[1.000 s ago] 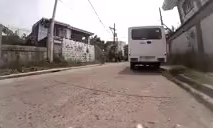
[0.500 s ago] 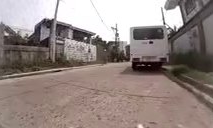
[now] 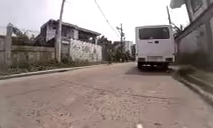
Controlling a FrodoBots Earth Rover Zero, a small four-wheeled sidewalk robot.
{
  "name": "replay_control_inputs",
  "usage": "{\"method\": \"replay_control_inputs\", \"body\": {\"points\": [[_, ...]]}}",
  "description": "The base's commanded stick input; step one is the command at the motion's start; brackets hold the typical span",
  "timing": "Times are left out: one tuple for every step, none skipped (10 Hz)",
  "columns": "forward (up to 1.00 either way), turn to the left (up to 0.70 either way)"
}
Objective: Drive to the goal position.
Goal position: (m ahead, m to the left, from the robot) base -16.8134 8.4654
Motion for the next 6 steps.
{"method": "replay_control_inputs", "body": {"points": [[0.00, 0.85], [0.00, 0.85], [0.00, 0.85], [0.00, 0.85], [0.00, 0.85], [0.00, 0.85]]}}
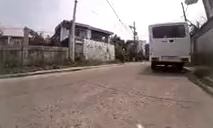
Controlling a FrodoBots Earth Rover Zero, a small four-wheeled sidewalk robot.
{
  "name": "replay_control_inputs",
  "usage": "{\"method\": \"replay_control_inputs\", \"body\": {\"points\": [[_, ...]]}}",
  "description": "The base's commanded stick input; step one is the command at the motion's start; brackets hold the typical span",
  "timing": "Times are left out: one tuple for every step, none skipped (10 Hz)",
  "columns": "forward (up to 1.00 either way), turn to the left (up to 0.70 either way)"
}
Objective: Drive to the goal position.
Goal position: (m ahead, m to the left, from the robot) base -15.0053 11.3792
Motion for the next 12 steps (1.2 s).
{"method": "replay_control_inputs", "body": {"points": [[0.00, 0.85], [0.00, 0.85], [0.00, 0.85], [0.00, 0.85], [0.00, 0.85], [0.00, 0.85], [0.00, 0.85], [0.00, 0.85], [0.00, 0.85], [0.00, 0.85], [0.00, 0.85], [0.00, 0.85]]}}
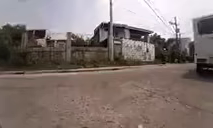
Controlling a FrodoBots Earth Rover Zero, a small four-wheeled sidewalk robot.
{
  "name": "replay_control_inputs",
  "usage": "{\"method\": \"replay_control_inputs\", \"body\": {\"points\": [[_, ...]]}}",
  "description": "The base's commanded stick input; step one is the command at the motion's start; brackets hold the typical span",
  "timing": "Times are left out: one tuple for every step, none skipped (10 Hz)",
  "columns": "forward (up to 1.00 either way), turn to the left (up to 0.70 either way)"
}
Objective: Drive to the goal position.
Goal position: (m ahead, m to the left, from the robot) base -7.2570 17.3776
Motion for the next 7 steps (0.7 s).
{"method": "replay_control_inputs", "body": {"points": [[0.00, 0.85], [0.00, 0.85], [0.00, 0.85], [0.00, 0.85], [0.00, 0.85], [0.00, 0.85], [0.00, 0.85]]}}
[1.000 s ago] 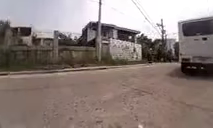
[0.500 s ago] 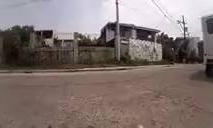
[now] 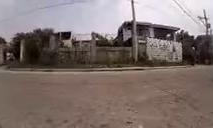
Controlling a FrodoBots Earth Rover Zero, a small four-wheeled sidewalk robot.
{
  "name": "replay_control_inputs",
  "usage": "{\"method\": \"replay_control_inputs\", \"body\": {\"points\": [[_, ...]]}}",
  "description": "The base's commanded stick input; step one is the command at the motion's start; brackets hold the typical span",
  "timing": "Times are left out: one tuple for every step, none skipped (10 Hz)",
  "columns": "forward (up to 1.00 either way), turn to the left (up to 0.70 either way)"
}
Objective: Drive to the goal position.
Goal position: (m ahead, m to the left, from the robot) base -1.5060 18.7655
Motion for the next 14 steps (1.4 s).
{"method": "replay_control_inputs", "body": {"points": [[0.00, 0.85], [0.00, 0.85], [0.00, 0.85], [0.00, 0.85], [0.00, 0.85], [0.00, 0.85], [0.00, 0.85], [0.00, 0.85], [0.00, 0.85], [0.00, 0.85], [0.00, 0.23], [0.00, 0.00], [0.00, 0.00], [0.00, 0.00]]}}
